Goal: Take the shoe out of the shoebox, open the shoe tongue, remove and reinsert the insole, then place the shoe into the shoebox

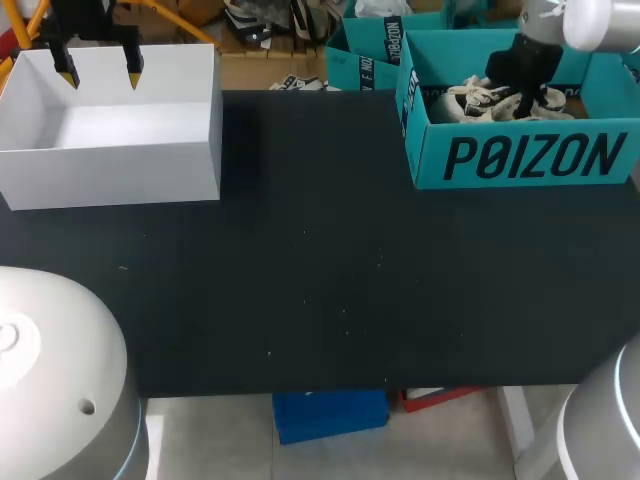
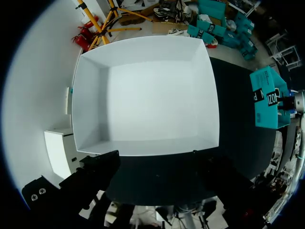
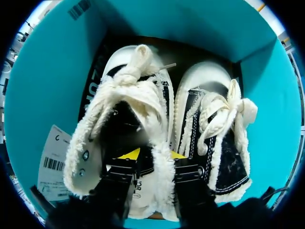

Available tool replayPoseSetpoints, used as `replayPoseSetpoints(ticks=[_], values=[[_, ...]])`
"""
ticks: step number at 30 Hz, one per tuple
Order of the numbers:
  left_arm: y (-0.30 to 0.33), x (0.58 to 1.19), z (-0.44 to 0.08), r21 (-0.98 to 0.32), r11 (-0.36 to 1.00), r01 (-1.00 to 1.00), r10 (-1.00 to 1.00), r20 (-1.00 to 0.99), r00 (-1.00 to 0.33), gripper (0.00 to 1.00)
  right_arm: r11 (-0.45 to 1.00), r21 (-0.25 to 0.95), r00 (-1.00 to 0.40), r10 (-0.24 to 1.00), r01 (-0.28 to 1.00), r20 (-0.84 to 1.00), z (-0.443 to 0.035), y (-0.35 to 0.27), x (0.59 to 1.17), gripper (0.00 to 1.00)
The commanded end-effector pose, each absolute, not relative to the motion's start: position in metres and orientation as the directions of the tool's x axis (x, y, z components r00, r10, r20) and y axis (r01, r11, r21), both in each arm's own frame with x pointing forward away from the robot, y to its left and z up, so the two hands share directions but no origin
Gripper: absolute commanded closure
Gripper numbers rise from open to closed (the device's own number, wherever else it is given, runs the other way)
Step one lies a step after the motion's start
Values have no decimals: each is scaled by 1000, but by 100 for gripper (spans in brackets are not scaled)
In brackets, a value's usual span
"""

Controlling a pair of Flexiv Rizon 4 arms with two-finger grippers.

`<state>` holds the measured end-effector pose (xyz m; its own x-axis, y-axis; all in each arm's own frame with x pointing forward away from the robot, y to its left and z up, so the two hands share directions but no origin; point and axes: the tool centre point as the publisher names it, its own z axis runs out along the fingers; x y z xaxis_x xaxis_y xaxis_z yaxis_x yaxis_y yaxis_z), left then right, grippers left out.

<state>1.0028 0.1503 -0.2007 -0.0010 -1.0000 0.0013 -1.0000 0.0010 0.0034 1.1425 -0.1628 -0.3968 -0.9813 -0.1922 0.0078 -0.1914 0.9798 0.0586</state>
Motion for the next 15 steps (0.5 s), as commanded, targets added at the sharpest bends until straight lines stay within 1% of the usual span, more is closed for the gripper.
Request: replayPoseSetpoints(ticks=[1,2,3,8,12,15], values=[[150,1002,-200,4,0,-1000,-1000,0,0,0,979,58,-981,-194,-193,18,-407,-161,1153,82],[150,1002,-200,4,0,-1000,-1000,0,0,0,980,50,-980,-196,-195,20,-409,-161,1154,96],[150,1002,-200,4,0,-1000,-1000,0,0,0,979,51,-980,-197,-196,18,-410,-161,1154,100],[150,1002,-200,4,0,-1000,-1000,0,0,0,979,39,-979,-203,-202,23,-404,-157,1152,100],[150,1002,-200,4,0,-1000,-1000,0,0,0,978,55,-979,-202,-200,34,-386,-153,1149,100],[150,1002,-200,4,0,-1000,-1000,0,0,0,977,37,-977,-210,-209,41,-371,-154,1147,100]])
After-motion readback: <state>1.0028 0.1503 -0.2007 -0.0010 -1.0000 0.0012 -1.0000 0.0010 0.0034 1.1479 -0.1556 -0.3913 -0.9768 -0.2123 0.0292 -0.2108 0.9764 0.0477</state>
